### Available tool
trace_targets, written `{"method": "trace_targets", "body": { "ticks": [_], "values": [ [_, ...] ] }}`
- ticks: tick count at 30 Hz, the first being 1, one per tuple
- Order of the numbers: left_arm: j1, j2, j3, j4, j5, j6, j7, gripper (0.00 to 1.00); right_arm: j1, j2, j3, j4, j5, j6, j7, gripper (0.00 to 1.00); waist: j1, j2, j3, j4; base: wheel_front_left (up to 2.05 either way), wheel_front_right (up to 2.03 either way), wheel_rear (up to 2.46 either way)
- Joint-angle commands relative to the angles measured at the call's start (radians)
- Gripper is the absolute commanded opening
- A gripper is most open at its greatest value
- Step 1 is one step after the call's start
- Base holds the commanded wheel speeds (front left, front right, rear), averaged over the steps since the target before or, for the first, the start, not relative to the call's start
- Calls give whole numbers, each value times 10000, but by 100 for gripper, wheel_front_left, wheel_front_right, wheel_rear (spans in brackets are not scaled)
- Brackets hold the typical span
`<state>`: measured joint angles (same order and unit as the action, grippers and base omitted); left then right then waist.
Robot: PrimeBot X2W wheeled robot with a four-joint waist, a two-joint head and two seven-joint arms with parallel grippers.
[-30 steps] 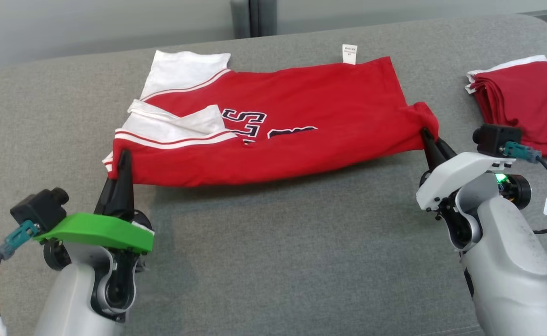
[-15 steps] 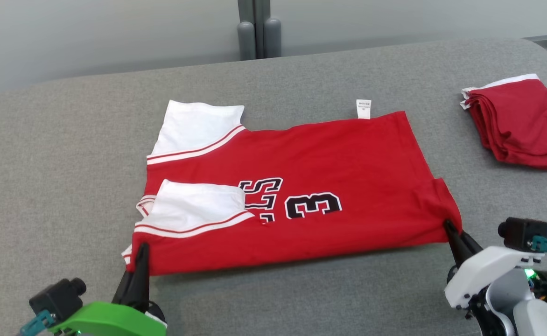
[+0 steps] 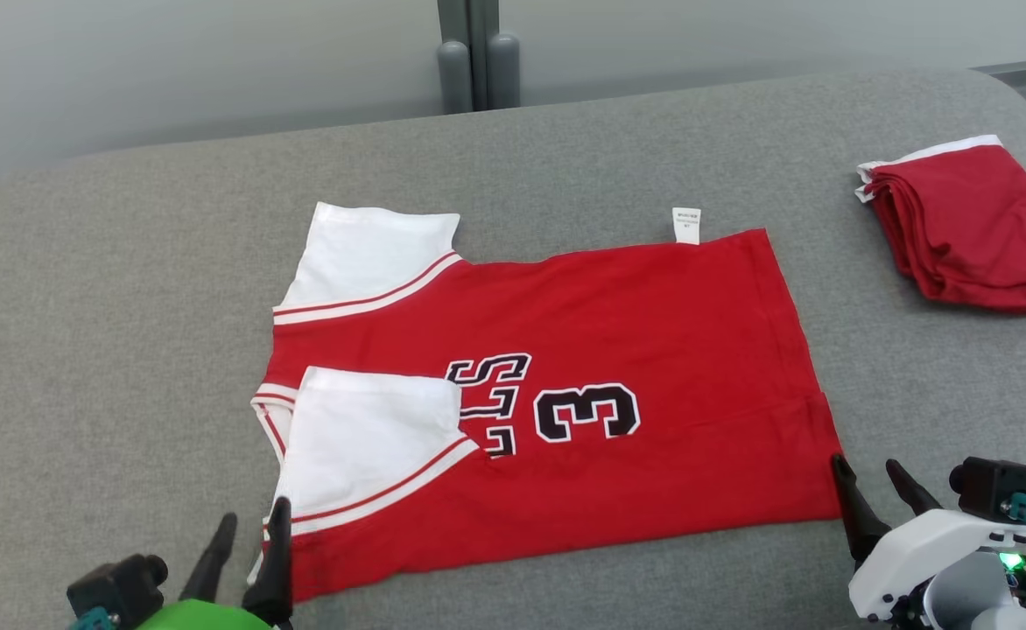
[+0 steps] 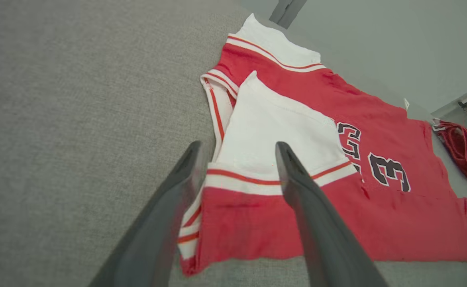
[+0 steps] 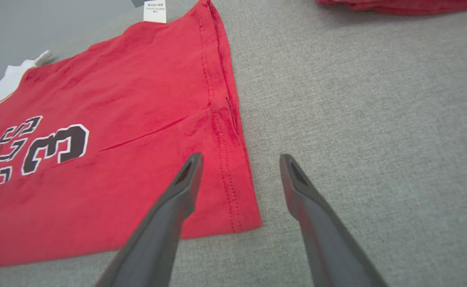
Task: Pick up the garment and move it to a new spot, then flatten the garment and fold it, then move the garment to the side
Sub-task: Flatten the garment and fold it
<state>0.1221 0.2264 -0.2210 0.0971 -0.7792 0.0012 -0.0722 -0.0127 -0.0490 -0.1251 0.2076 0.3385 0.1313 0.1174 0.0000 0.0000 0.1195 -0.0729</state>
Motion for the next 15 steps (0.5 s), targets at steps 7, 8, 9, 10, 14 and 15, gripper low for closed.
{"method": "trace_targets", "body": {
  "ticks": [7, 8, 9, 10, 14, 15],
  "values": [
    [-1652, 1137, -225, -542, 1171, -221, 280, 100, -492, -29, -60, -626, -1021, -12, -192, 100, 0, 0, 198, -189, 0, 0, 0],
    [-2069, 1434, -307, -635, 1449, -330, 464, 100, -636, -32, -26, -721, -1111, -12, -162, 100, 0, 0, 271, -234, 0, 0, 0],
    [-2424, 1651, -376, -725, 1601, -443, 631, 100, -768, -32, 19, -801, -1178, -12, -132, 100, 0, 0, 350, -281, 0, 0, 0],
    [-2869, 1850, -409, -792, 1660, -547, 873, 100, -944, -32, 110, -895, -1284, -12, -83, 100, 0, 0, 449, -341, 0, 0, 0],
    [-4693, 2623, -405, -915, 1805, -880, 1809, 100, -1617, -31, 484, -1107, -1580, -12, 11, 100, 0, 0, 895, -637, 0, 0, 0],
    [-5216, 2791, -408, -863, 1697, -972, 2098, 100, -1827, -34, 603, -1150, -1631, -12, 42, 100, 0, 0, 1067, -733, 0, 0, 0]
  ]
}}
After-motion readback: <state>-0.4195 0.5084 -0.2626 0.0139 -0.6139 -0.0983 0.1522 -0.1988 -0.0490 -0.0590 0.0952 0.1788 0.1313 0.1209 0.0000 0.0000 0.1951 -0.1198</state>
